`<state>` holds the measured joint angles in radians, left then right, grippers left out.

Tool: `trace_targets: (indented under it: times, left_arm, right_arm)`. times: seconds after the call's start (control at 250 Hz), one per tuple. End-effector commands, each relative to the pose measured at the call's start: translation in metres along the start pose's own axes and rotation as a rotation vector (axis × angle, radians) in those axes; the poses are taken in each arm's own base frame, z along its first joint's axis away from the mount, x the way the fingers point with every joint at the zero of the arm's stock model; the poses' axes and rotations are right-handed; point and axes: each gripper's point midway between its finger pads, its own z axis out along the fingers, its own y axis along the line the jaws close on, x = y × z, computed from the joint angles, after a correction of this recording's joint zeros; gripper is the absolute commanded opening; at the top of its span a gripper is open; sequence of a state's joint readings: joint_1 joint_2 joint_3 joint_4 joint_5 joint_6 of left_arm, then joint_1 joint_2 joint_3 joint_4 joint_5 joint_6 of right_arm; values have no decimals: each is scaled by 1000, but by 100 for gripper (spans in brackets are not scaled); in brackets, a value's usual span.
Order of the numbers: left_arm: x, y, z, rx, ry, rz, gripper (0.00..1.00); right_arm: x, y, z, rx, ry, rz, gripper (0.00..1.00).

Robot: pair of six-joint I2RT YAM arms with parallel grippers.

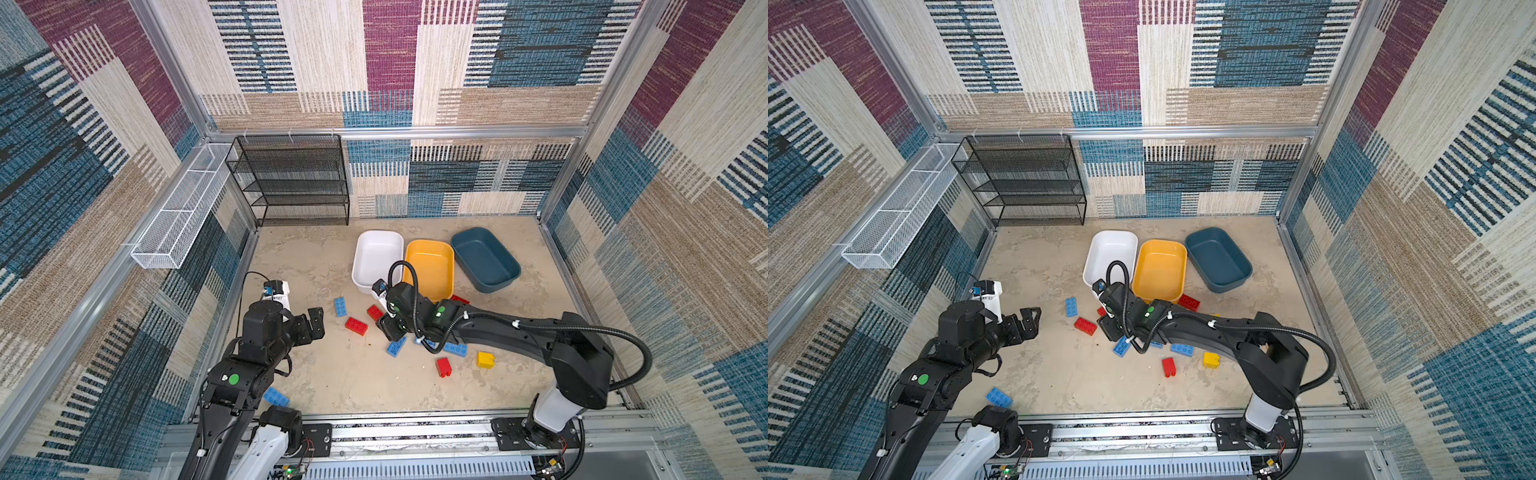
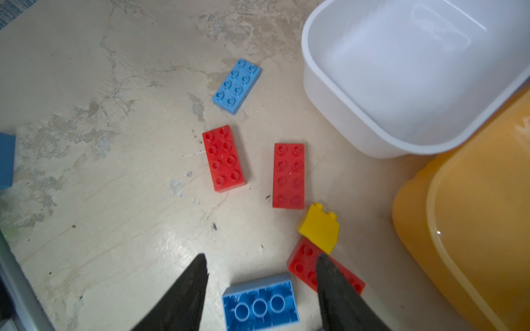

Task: Sort the legos into containers by color
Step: 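Reach the right gripper over the bricks and grasp a red brick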

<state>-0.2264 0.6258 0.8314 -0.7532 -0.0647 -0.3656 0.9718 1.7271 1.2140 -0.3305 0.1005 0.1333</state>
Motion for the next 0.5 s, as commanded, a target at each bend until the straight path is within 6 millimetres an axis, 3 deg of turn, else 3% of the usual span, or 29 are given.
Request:
trace_targets:
  times: [0.0,0.096,0.304,0.496]
  left_arm:
    - [3,4,-1,-15,-4,28,99]
    - [6,1,-2,16,-25,20,100]
    - [7,-4,-3,49,-29,45,99]
    - [10,-12,-2,97,-10,49,98]
  right_arm:
    - [-6,-5,19,-10,31,-12,53]
    - [-10,-8,39,-18,68,-20,50]
    - [-14,-14,62,-21,100,-18,67]
    - [-1,-17,82,-22,148,-13,65]
